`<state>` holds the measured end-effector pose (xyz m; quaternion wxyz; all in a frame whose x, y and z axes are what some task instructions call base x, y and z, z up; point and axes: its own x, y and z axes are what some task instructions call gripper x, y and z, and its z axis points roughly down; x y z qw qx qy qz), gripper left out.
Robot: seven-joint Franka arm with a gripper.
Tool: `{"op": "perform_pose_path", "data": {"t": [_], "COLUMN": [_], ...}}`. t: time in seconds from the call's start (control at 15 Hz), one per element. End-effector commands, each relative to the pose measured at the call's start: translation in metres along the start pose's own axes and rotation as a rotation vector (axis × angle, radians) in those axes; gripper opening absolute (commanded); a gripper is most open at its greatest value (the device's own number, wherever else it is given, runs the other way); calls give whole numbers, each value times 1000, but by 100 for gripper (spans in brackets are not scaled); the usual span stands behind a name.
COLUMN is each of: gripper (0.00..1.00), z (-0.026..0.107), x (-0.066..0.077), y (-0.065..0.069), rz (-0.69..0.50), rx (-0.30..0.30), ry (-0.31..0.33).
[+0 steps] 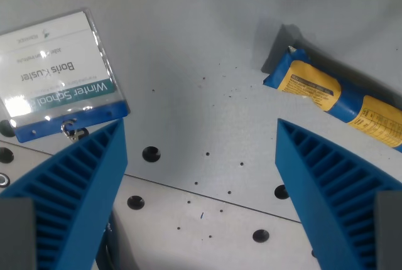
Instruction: Move in base positive z
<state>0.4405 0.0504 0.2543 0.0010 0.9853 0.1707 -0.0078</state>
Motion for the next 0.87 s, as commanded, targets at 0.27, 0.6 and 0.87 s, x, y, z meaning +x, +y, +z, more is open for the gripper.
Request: {"op": "perform_pose_path", "data": {"t": [0.27,0.6,0.87], "gripper": [100,100,100], "z": [-22,-47,-67], "x": [0,-1,-1], "y": [0,0,0], "rz": [0,0,0], "rx": [-1,-1,-1], "ry": [5,5,5]}}
